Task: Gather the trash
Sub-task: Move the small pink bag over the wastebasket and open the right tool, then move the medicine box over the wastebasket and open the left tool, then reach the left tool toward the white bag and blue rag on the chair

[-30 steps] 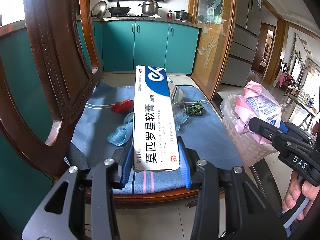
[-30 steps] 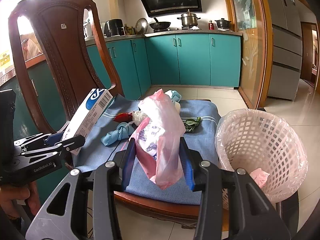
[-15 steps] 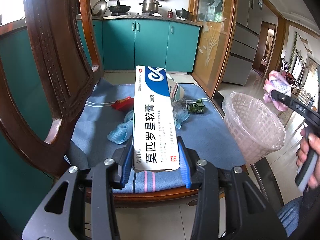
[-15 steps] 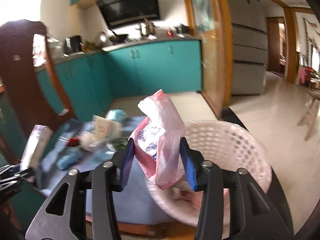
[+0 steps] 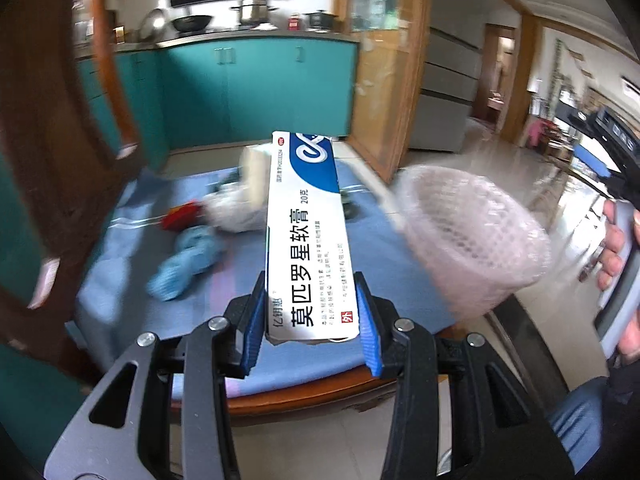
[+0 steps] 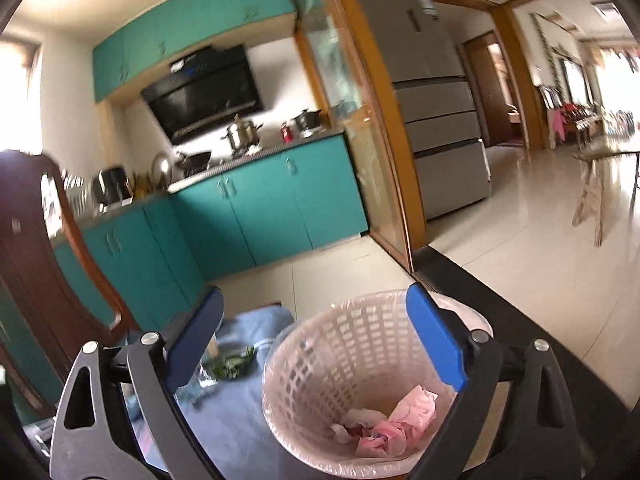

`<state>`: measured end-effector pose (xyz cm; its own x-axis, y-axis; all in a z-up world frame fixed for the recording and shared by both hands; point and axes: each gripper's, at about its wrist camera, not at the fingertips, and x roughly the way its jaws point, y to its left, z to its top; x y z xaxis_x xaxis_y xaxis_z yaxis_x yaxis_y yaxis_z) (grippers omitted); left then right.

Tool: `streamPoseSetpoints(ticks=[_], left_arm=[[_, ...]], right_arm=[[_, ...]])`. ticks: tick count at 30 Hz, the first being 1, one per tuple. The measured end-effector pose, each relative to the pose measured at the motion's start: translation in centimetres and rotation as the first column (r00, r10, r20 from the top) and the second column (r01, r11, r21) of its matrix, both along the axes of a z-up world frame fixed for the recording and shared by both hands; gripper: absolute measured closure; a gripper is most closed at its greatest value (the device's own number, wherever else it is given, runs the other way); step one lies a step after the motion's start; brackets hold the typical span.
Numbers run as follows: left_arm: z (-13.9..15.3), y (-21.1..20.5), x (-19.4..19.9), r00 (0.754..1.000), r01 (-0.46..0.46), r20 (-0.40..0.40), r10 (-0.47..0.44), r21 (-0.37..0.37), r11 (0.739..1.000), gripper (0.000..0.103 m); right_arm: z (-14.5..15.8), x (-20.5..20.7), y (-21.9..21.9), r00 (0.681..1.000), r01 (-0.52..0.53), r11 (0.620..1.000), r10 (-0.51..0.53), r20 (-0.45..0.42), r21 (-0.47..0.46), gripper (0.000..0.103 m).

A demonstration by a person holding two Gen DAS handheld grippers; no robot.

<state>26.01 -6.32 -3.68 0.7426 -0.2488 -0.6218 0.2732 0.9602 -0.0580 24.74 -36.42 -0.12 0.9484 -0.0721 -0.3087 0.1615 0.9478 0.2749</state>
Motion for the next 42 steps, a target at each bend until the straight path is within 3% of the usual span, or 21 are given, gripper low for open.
streamPoseSetpoints(ticks=[5, 8, 9, 10, 12, 16, 22, 26, 29, 33, 42], left_arm=[[1.0, -7.9, 2.3, 0.988, 0.153, 0.002, -0.153, -0.008, 0.988, 0.062], [1.7, -13.0, 4.7, 0.972, 0.235, -0.009, -0.236, -0.072, 0.969, 0.06], [1.5, -14.6, 5.6, 0.967, 0.254, -0.016, -0.256, -0.075, 0.964, 0.056], [1.2, -15.8, 6.5, 0.963, 0.267, -0.027, -0.269, -0.068, 0.961, 0.038], [0.2, -16.7, 7.3, 0.973, 0.229, -0.028, -0.23, -0.03, 0.973, 0.022], [-1.2, -13.8, 5.8, 0.984, 0.171, -0.037, -0.172, -0.008, 0.985, 0.011], [-0.6, -2.9, 2.6, 1.0, -0.014, -0.016, 0.014, 0.013, 1.0, 0.008], [0.5, 4.1, 0.6, 0.985, -0.17, 0.033, 0.169, 0.028, 0.985, 0.004], [-0.1, 8.1, -0.7, 0.966, -0.258, 0.022, 0.257, 0.002, 0.966, 0.004], [-0.3, 9.8, -0.8, 0.959, -0.283, -0.007, 0.283, -0.054, 0.958, 0.004], [0.3, 8.2, -1.4, 0.972, -0.233, 0.035, 0.233, -0.005, 0.973, 0.004]], right_arm=[[0.4, -1.0, -1.4, 0.996, 0.066, 0.997, -0.068, 0.056, 0.037, 0.012], [0.3, -1.0, -1.9, 0.993, 0.101, 0.994, -0.104, 0.056, 0.052, 0.012], [0.2, -0.9, -2.3, 0.993, 0.104, 0.992, -0.107, 0.049, 0.066, 0.012], [0.2, -1.0, -2.4, 0.993, 0.102, 0.992, -0.106, 0.048, 0.074, 0.012], [0.1, -0.9, -2.5, 0.993, 0.103, 0.992, -0.107, 0.047, 0.076, 0.012], [-0.2, -0.1, -1.6, 0.999, 0.052, 0.997, -0.053, 0.013, 0.063, 0.012], [-1.1, 0.8, 2.9, 0.993, -0.094, 0.995, 0.093, -0.074, -0.021, 0.012], [-2.0, 1.4, 7.4, 0.967, -0.224, 0.971, 0.211, -0.141, -0.08, 0.012], [-2.8, 1.2, 10.2, 0.941, -0.302, 0.95, 0.282, -0.189, -0.085, 0.012], [-3.6, 0.4, 13.8, 0.912, -0.376, 0.918, 0.344, -0.223, -0.124, 0.013], [-4.9, -0.2, 16.9, 0.893, -0.415, 0.895, 0.367, -0.261, -0.16, 0.013]])
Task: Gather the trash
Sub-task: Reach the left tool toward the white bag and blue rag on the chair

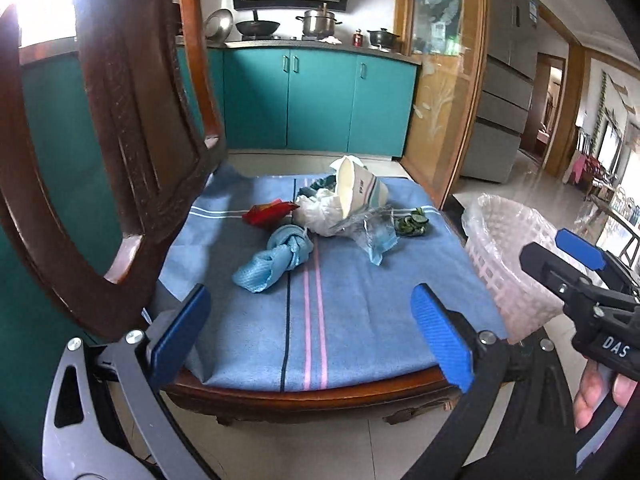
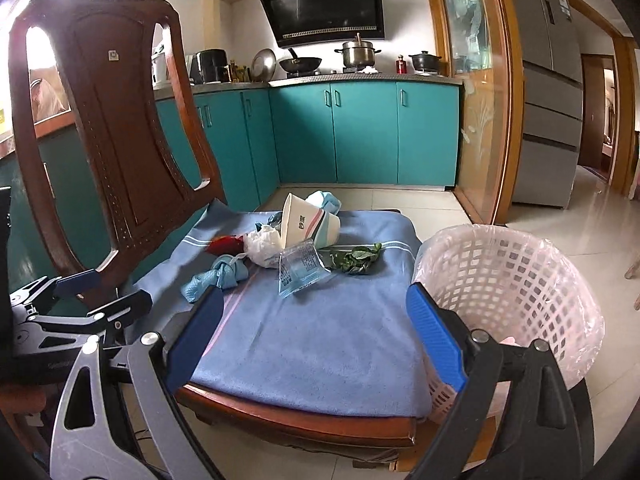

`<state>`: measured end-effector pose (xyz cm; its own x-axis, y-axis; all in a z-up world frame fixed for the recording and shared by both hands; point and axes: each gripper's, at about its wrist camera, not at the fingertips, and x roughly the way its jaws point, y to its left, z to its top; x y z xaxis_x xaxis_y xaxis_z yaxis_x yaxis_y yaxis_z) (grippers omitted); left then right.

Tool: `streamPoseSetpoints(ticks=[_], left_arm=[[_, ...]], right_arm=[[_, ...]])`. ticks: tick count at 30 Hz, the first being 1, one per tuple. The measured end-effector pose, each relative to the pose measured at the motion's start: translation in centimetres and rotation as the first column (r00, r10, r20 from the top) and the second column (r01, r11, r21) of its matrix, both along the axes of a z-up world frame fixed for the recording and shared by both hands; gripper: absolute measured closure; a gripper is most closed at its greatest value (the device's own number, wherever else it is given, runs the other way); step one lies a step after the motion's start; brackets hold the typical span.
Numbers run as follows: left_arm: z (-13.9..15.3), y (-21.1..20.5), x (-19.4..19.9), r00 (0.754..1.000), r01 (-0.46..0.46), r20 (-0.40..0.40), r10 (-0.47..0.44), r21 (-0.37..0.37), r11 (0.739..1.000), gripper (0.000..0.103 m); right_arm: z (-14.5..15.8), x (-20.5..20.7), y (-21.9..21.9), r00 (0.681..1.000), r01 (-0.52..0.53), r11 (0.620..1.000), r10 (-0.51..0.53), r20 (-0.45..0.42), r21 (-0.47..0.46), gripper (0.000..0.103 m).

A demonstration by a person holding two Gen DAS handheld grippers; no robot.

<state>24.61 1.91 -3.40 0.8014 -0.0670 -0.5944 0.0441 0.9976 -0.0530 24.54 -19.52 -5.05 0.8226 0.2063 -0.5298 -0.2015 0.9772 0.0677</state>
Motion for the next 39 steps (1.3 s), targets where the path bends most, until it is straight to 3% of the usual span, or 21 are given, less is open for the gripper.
streamPoseSetpoints(ticks=[32, 39], left_arm=[[-1.1, -0.4, 0.8, 0.998, 0.016, -0.054, -0.016, -0.002, 1.0, 0.004], [-2.1, -0.4, 2.7, 0.996, 0.018, -0.086, -0.017, 0.014, 1.0, 0.004]], right_arm=[[-0.1, 0.1, -0.6, 1.0, 0.006, 1.0, -0.006, -0.008, -0.002, 0.012], [0.0, 0.1, -0.5, 1.0, 0.007, 1.0, -0.007, -0.012, 0.0, 0.013]])
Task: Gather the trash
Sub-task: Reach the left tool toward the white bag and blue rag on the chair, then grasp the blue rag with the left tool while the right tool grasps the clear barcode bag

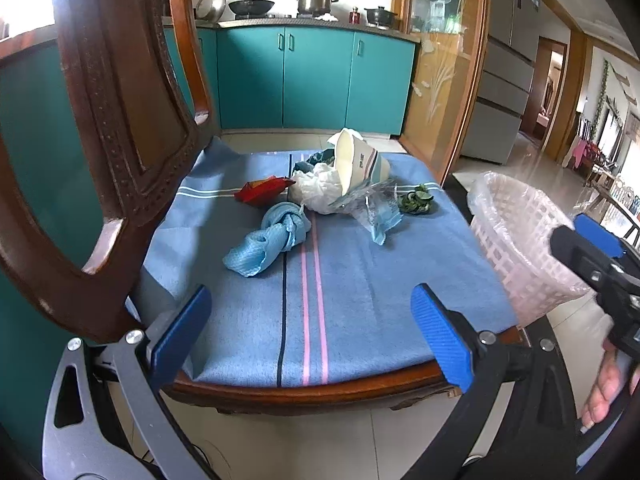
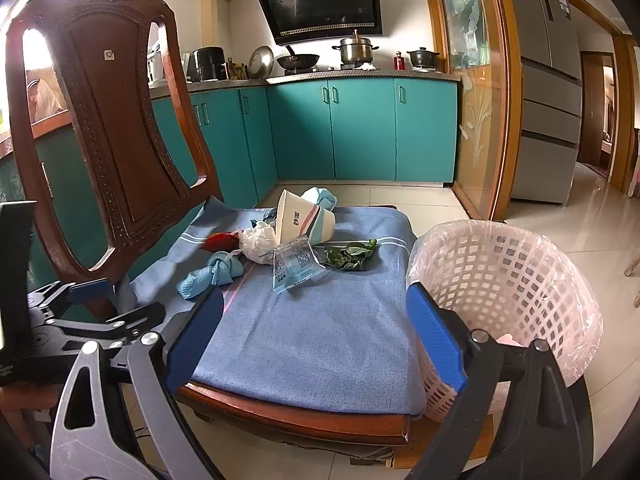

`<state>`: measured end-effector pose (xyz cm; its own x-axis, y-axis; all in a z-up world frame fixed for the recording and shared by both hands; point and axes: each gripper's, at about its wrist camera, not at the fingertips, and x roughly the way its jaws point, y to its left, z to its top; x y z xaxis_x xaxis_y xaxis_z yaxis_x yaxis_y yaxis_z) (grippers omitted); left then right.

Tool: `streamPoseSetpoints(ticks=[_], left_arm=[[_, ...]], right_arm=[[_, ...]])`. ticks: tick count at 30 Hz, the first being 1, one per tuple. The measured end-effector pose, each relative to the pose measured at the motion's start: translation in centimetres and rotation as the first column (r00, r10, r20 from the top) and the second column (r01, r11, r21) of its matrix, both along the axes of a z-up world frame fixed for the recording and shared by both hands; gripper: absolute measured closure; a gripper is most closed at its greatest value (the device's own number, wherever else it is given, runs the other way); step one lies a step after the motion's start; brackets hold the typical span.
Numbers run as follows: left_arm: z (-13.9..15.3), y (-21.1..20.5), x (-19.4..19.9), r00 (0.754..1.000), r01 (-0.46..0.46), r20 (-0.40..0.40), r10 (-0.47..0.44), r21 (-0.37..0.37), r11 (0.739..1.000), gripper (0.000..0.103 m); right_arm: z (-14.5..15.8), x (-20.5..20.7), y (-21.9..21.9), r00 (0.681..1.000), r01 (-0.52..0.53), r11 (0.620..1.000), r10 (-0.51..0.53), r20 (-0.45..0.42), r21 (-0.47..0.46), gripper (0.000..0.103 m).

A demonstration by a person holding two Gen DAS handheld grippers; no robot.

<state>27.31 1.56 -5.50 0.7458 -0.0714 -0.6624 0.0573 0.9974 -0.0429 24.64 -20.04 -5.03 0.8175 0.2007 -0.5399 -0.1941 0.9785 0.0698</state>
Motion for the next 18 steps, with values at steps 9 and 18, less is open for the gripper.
streamPoseSetpoints(ticks=[9, 18], left_arm=[[-3.2, 0.1, 7.1, 0.999, 0.02, -0.045, -0.016, 0.072, 0.997, 0.004], [-7.0, 2.1, 12.7, 0.991, -0.039, -0.13, 0.044, 0.042, 0.998, 0.004]], right_arm=[[0.2, 0.2, 0.0, 1.0, 0.001, 1.0, -0.001, -0.002, 0.011, 0.013], [-0.1, 0.7, -0.2, 1.0, 0.007, 1.0, -0.006, -0.018, 0.013, 0.013]])
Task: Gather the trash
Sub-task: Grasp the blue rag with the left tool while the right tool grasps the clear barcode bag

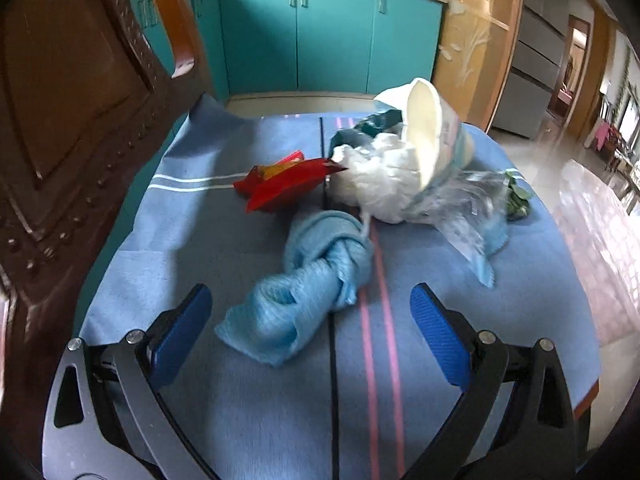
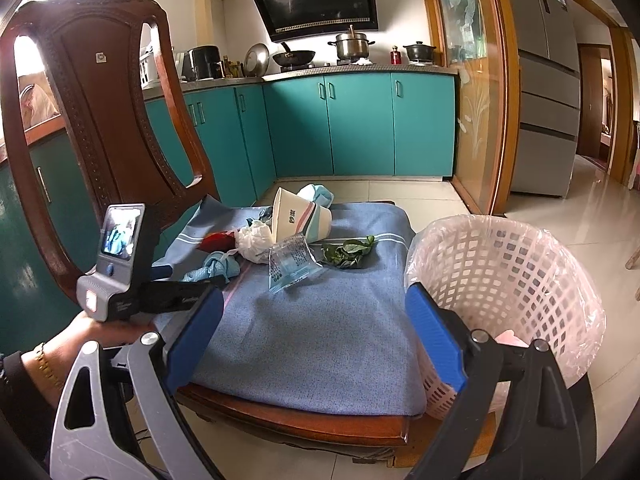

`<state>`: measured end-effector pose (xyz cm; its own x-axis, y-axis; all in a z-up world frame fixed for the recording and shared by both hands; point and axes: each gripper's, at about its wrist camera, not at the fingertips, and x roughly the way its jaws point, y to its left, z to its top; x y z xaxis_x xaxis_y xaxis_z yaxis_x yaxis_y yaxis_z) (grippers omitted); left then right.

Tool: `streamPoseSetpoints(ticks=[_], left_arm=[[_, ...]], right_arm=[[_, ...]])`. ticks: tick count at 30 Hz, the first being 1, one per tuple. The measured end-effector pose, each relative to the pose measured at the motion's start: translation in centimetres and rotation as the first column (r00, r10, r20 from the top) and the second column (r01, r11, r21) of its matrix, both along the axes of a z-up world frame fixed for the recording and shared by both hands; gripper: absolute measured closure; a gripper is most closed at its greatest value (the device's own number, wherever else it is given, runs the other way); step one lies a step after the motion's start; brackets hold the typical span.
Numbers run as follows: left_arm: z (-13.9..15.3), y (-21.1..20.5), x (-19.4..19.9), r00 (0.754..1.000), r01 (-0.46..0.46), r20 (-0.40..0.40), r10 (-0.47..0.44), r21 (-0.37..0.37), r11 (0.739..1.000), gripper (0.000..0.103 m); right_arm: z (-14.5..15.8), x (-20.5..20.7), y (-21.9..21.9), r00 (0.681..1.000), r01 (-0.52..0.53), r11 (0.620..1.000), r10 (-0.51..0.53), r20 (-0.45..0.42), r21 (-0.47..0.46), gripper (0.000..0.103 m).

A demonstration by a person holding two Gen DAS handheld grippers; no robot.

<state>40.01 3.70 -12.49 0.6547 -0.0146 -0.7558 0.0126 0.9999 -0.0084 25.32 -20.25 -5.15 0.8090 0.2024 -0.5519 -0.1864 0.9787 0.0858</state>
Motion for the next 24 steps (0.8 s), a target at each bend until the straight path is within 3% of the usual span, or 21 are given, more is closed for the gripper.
streamPoseSetpoints(ticks=[3, 5, 6, 9, 14, 19, 24], left_arm=[[-0.5, 0.2, 0.8, 1.0, 0.005, 0.0, -0.005, -0.004, 1.0, 0.005], [-1.3, 0.4, 1.3, 0.999, 0.027, -0.032, -0.028, -0.027, 0.999, 0.024], [-1.8, 0.5, 1.6, 0.997, 0.04, -0.068, -0.044, -0.054, 0.998, 0.051], [-1.5, 0.2, 1.0, 0.993, 0.069, -0.095, -0.075, -0.057, 0.996, 0.083], [2.4, 0.1, -2.8, 0.993, 0.081, -0.081, -0.088, -0.086, 0.993, 0.085], [9.7, -0.7, -10.3, 0.985, 0.121, 0.138, -0.108, -0.087, 0.989, 0.085], [11.5, 0.4, -15.1, 0.959, 0.08, 0.28, -0.036, -0.147, 0.986, 0.085]], right_arm=[[-0.3, 0.3, 0.2, 1.0, -0.004, 1.0, 0.004, -0.008, -0.005, 0.013], [-0.5, 0.6, 0.3, 1.0, -0.006, 1.0, 0.006, -0.017, -0.007, 0.013], [-0.6, 0.7, 0.4, 1.0, -0.008, 1.0, 0.007, -0.02, -0.007, 0.013], [-1.0, 1.1, 0.9, 1.0, -0.019, 1.0, 0.018, -0.023, -0.022, 0.013], [-2.4, 2.8, 2.1, 0.997, -0.056, 0.997, 0.052, -0.057, -0.062, 0.013], [-4.2, 6.2, 4.3, 0.986, -0.128, 0.989, 0.118, -0.117, -0.08, 0.013], [-5.4, 9.9, 5.3, 0.985, -0.121, 0.987, 0.106, -0.138, -0.106, 0.013]])
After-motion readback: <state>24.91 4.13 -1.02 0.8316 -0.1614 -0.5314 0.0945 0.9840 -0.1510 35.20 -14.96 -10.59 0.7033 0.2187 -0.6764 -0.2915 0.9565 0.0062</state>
